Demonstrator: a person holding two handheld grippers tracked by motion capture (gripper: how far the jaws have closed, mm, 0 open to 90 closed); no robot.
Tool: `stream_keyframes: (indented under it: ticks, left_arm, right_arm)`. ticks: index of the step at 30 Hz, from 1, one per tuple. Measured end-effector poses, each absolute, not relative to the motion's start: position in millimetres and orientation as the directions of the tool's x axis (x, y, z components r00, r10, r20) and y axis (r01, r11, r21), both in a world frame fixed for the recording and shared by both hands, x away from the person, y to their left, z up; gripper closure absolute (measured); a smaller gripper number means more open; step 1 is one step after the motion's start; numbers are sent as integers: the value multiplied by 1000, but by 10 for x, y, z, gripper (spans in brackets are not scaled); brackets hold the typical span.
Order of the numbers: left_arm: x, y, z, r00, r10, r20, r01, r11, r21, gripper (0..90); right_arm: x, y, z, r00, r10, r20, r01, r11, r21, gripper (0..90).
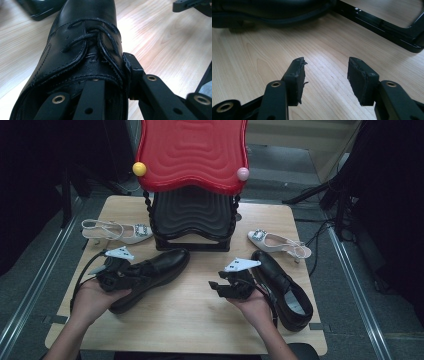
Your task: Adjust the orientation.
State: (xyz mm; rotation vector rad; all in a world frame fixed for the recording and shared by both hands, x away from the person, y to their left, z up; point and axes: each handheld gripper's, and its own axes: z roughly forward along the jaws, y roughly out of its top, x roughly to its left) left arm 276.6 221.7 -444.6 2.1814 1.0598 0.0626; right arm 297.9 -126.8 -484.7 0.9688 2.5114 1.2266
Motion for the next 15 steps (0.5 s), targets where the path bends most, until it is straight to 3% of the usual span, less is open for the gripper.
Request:
stream_keyframes:
  ticks: [15]
  left_arm:
    - [2978, 1520, -4559, 737, 626, -253, 632, -506, 587, 796]
  right_arm:
    - [2914, -1414, -4802, -733, 671, 109, 487, 407, 773, 489]
